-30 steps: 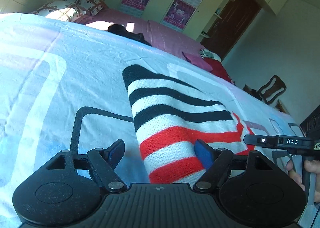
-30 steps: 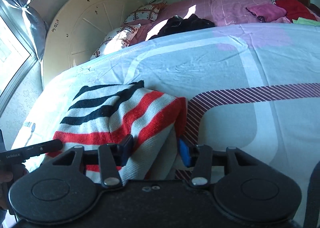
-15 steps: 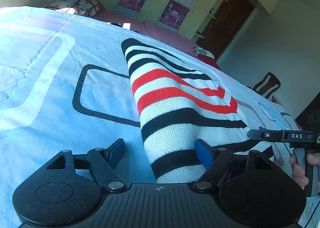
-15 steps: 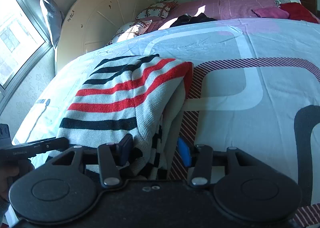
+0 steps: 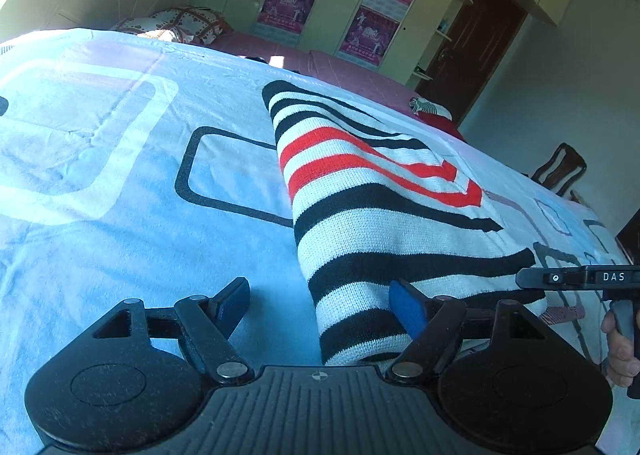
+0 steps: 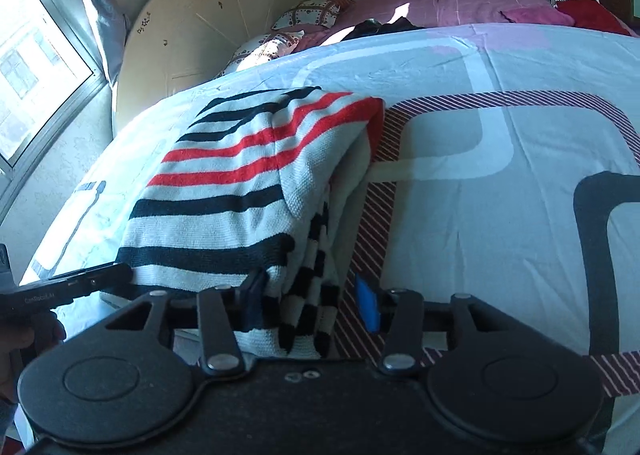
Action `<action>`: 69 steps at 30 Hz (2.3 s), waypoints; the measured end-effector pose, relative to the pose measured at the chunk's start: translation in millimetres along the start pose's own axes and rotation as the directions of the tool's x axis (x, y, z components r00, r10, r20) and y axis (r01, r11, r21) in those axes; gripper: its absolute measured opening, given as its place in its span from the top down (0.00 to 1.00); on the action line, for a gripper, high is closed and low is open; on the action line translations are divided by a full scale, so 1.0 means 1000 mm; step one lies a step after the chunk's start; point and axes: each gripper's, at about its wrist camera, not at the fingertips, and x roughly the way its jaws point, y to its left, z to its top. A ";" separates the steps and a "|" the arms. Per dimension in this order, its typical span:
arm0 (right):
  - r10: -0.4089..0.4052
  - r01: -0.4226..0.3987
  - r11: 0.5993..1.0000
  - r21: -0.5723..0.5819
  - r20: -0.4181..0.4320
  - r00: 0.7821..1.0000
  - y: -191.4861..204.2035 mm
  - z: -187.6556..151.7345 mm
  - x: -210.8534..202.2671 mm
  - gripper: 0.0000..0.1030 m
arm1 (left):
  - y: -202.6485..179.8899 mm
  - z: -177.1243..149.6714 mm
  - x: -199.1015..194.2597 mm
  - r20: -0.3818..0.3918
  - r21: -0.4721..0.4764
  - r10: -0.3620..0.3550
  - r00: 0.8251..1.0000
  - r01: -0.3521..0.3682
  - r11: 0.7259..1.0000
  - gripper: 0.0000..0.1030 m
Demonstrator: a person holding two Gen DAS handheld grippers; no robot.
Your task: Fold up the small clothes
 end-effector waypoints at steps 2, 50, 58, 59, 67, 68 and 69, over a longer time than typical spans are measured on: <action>0.005 -0.005 1.000 0.001 0.041 0.999 0.006 -0.002 -0.015 0.55 | -0.009 -0.001 -0.009 0.017 0.026 0.031 0.999 -0.032 0.999 0.25; -0.111 0.234 0.944 -0.233 0.446 0.888 0.148 -0.252 -0.386 0.05 | -0.270 -0.215 -0.417 0.401 0.151 0.144 0.905 -0.220 0.964 0.00; -0.120 0.246 0.943 -0.224 0.459 0.880 0.149 -0.252 -0.388 0.05 | -0.275 -0.207 -0.414 0.405 0.160 0.127 0.906 -0.207 0.965 0.00; -0.120 0.245 0.943 -0.225 0.459 0.881 0.149 -0.252 -0.388 0.05 | -0.275 -0.206 -0.413 0.405 0.160 0.128 0.905 -0.208 0.965 0.00; -0.117 0.245 0.942 -0.228 0.462 0.879 0.152 -0.248 -0.386 0.05 | -0.274 -0.201 -0.412 0.407 0.156 0.125 0.905 -0.204 0.966 0.00; -0.118 0.247 0.942 -0.228 0.463 0.878 0.152 -0.248 -0.386 0.05 | -0.275 -0.201 -0.411 0.407 0.157 0.126 0.905 -0.205 0.966 0.00; -0.119 0.247 0.942 -0.228 0.462 0.879 0.153 -0.247 -0.386 0.05 | -0.275 -0.200 -0.411 0.406 0.157 0.126 0.905 -0.206 0.966 0.00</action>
